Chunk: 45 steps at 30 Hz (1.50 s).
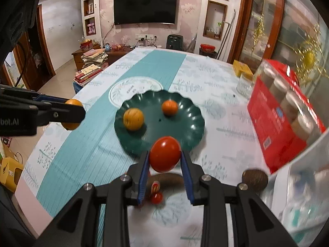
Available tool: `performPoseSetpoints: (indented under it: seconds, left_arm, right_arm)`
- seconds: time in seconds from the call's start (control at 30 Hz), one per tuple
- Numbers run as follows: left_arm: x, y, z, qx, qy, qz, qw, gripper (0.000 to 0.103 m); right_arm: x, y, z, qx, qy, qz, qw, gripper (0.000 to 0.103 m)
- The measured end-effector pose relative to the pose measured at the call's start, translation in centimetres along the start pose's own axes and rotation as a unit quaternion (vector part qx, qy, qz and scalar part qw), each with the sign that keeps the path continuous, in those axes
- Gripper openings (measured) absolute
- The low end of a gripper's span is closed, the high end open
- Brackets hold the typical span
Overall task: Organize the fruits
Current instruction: 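Carry the orange and tomato onto the green plate and open both tools, then move the right tool to the brown banana and grasp it at its middle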
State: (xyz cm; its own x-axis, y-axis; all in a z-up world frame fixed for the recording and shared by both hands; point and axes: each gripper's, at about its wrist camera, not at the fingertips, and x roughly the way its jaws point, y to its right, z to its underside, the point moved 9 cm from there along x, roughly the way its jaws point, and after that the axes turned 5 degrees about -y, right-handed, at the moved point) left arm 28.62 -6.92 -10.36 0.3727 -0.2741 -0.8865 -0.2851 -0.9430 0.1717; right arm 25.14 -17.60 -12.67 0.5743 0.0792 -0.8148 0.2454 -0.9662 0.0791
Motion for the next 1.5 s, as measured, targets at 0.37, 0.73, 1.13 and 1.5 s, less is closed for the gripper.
performPoseSetpoints:
  seconds: [0.37,0.73,1.13,1.5]
  left_arm:
    - [2.6,-0.3,-3.6,-0.012,0.012,0.023,0.9996,0.031]
    - [10.5,-1.0,-4.0,-0.030,-0.034,0.071,0.9964,0.031]
    - [14.7,-2.6,-3.4,-0.044,-0.041,0.074,0.9954,0.031]
    - [12.1,-4.0,-2.7,-0.073,-0.007,0.047,0.9962,0.064]
  right_arm:
    - [2.5,1.9,-3.9,0.028,0.005,-0.002,1.000,0.031]
    - [8.4,2.0,-3.7,0.053,-0.031,-0.044,0.997,0.031]
    - [13.5,1.4,-0.8,0.087,-0.091,-0.065,0.990,0.031]
    - [11.5,2.1,-0.2,0.132,-0.090,-0.073,0.984,0.031]
